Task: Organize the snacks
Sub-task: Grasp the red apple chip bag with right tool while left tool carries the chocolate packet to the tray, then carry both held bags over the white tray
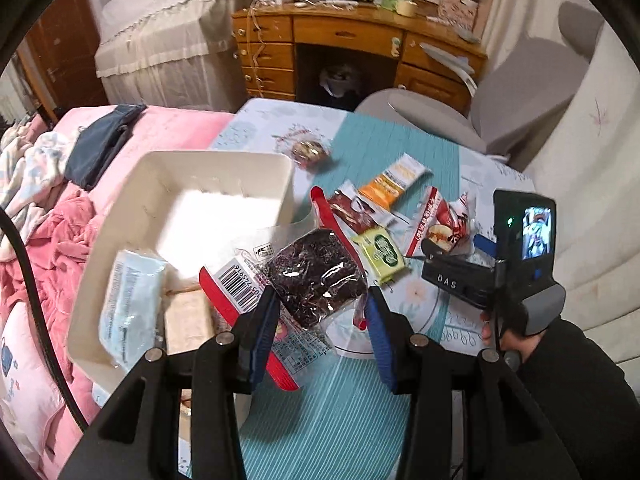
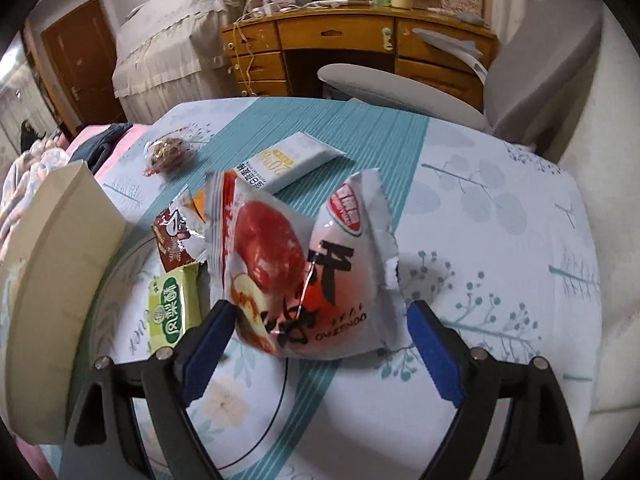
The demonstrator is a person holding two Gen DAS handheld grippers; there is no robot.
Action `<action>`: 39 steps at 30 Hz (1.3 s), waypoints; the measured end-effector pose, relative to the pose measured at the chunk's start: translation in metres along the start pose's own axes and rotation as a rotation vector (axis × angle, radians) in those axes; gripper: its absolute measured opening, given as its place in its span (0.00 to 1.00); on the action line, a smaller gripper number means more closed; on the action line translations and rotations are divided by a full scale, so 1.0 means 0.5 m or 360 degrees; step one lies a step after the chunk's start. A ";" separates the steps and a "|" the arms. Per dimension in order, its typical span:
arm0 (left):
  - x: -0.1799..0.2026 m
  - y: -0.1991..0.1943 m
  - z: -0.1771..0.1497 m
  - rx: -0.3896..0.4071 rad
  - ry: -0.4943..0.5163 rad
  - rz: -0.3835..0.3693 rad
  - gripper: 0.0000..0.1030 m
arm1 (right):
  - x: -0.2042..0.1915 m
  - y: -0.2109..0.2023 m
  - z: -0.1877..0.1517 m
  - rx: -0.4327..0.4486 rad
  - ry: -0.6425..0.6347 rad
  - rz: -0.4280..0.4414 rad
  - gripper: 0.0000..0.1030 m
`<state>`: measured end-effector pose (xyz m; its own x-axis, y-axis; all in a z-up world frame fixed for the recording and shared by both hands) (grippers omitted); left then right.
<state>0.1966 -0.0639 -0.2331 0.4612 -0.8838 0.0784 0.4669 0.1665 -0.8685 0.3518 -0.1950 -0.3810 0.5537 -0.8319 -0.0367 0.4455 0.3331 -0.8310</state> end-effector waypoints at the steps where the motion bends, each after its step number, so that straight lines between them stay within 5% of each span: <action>1: -0.005 -0.006 0.002 0.0004 -0.0022 0.0001 0.41 | -0.002 0.004 0.002 -0.0003 -0.0024 -0.0003 0.86; 20: -0.103 -0.047 0.022 -0.0002 -0.0178 0.0013 0.41 | -0.005 0.023 0.012 -0.0060 0.0075 0.0122 0.53; 31: -0.167 -0.058 0.025 -0.0022 -0.0127 -0.0106 0.41 | -0.035 -0.033 -0.029 -0.0123 0.0256 0.0052 0.50; 39: -0.235 -0.057 0.035 -0.0091 0.0003 -0.0261 0.41 | -0.074 -0.126 -0.031 -0.0034 0.0471 -0.0077 0.50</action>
<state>0.1424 0.0428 -0.2089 0.3812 -0.8978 0.2206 0.4918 -0.0051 -0.8707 0.2924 -0.1919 -0.3359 0.3015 -0.9409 -0.1543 0.4497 0.2830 -0.8472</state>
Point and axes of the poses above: each gripper's, at about its wrist camera, not at the fingertips, and y roughly the way its jaws point, x to its right, z to its top, the point moved 10 cm from there along y, roughly the way its jaws point, and after that the axes turned 8 degrees about -y, right-handed, at the moved point
